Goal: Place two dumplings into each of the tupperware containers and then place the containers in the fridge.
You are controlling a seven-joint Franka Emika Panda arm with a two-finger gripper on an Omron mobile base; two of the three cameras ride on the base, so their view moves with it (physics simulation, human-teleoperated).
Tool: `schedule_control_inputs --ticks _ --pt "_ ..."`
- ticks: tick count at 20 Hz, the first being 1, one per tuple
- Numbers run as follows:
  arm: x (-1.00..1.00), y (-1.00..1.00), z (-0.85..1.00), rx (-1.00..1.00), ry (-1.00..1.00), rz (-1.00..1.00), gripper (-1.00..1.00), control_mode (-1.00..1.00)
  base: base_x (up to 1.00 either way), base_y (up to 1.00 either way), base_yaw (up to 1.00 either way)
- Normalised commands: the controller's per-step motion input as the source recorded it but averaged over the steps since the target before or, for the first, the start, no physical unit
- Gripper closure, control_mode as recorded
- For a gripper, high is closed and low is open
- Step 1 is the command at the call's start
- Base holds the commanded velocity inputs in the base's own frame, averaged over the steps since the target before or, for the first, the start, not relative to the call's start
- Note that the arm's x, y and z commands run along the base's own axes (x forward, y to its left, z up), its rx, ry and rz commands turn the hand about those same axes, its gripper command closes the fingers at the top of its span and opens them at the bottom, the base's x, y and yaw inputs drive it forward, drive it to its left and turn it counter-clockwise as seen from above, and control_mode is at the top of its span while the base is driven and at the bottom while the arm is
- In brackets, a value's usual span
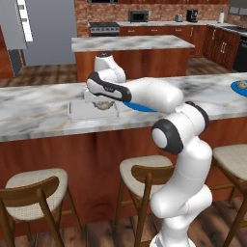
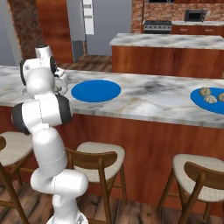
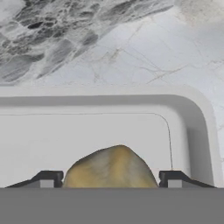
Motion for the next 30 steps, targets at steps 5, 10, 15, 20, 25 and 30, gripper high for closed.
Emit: schedule_control_inputs --ticks 5,10,15,20,25,30 --pt "0.22 0.00 0.00 0.00 0.00 0.00 -1.00 -1.00 0.00 0.00 0.00" --pt "0.27 0.00 0.00 0.00 0.00 0.00 -1.00 -1.00 0.00 0.00 0.00" --pt "0.06 0.00 0.00 0.00 0.00 0.00 -1.00 -1.00 0.00 0.00 0.00" --pt "-0.25 -0.03 0.16 0.00 -0.02 0.00 -1.00 -1.00 0.00 0.00 0.00" --pt "-0.76 -0.64 0.22 0.00 -0.01 0.00 -1.00 -1.00 0.00 0.00 0.00" --pt "-0.91 -0.85 0.26 0.00 0.00 0.00 -1.00 -1.00 0.00 0.00 0.00"
